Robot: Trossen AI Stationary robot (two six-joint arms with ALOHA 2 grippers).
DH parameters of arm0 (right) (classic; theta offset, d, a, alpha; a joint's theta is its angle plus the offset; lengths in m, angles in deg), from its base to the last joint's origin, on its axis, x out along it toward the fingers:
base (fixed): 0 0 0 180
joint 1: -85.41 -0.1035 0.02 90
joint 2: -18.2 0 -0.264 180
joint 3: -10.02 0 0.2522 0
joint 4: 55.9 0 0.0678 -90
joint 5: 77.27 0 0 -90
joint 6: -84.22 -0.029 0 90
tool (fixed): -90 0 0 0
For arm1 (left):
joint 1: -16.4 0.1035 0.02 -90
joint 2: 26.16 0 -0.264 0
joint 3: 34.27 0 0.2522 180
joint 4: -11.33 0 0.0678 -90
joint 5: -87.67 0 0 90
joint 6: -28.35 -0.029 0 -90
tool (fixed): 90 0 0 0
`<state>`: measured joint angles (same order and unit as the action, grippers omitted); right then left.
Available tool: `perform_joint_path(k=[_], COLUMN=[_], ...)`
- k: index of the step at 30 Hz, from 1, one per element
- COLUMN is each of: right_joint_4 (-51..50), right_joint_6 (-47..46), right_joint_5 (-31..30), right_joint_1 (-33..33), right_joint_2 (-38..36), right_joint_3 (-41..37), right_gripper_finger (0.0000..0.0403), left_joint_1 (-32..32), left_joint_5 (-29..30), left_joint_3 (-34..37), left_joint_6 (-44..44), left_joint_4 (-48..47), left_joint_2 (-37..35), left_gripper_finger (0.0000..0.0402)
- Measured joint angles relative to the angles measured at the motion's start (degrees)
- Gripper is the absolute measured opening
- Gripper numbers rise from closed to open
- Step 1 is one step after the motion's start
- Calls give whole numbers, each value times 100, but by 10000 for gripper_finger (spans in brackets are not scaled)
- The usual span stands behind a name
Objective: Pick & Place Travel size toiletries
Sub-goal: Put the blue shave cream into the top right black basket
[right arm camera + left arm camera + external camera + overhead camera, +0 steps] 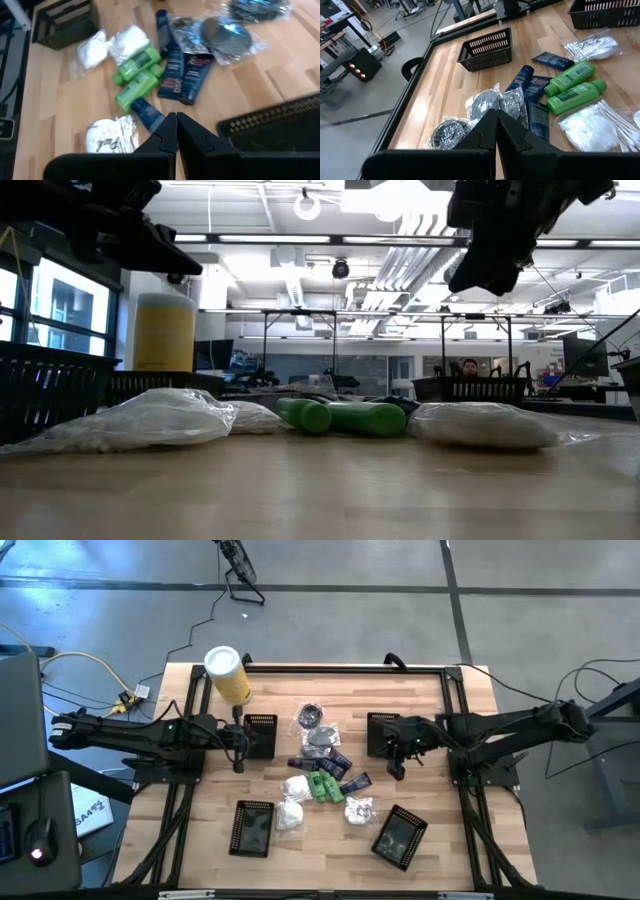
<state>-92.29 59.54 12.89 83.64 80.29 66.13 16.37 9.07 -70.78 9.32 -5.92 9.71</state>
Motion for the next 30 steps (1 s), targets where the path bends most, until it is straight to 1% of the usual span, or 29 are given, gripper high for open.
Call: perform_joint_path(k=[6, 11, 16, 20, 23, 26, 28, 30], right_joint_4=[6, -170, -879, -1339, -1239, -862, -608, -400], right_joint_6=[-138, -209, 246, 594, 710, 933, 1098, 1024], right_joint_5=[-2, 7, 8, 20, 399, 740, 660, 581], right_joint_1=[-339, -574, -698, -670, -562, -436, -391, -368], right_joint_2=[546, 1167, 1844, 2285, 2511, 2659, 2744, 2813], right_joint_3=[438, 954, 1685, 2145, 2315, 2345, 2343, 2345], right_gripper_finger=[3, 3, 3, 3, 3, 3, 3, 3], left_joint_1=[2, 0, 1, 0, 0, 0, 0, 0], left_joint_5=[0, 0, 0, 0, 0, 0, 0, 0], left_joint_3=[0, 0, 0, 0, 0, 0, 0, 0], left_joint_6=[2, 2, 2, 2, 2, 2, 2, 2], left_joint_4=[35, 37, 40, 40, 40, 42, 42, 42], left_joint_2=[0, 0, 0, 0, 0, 0, -2, -2], left_gripper_finger=[0, 0, 0, 0, 0, 0, 0, 0])
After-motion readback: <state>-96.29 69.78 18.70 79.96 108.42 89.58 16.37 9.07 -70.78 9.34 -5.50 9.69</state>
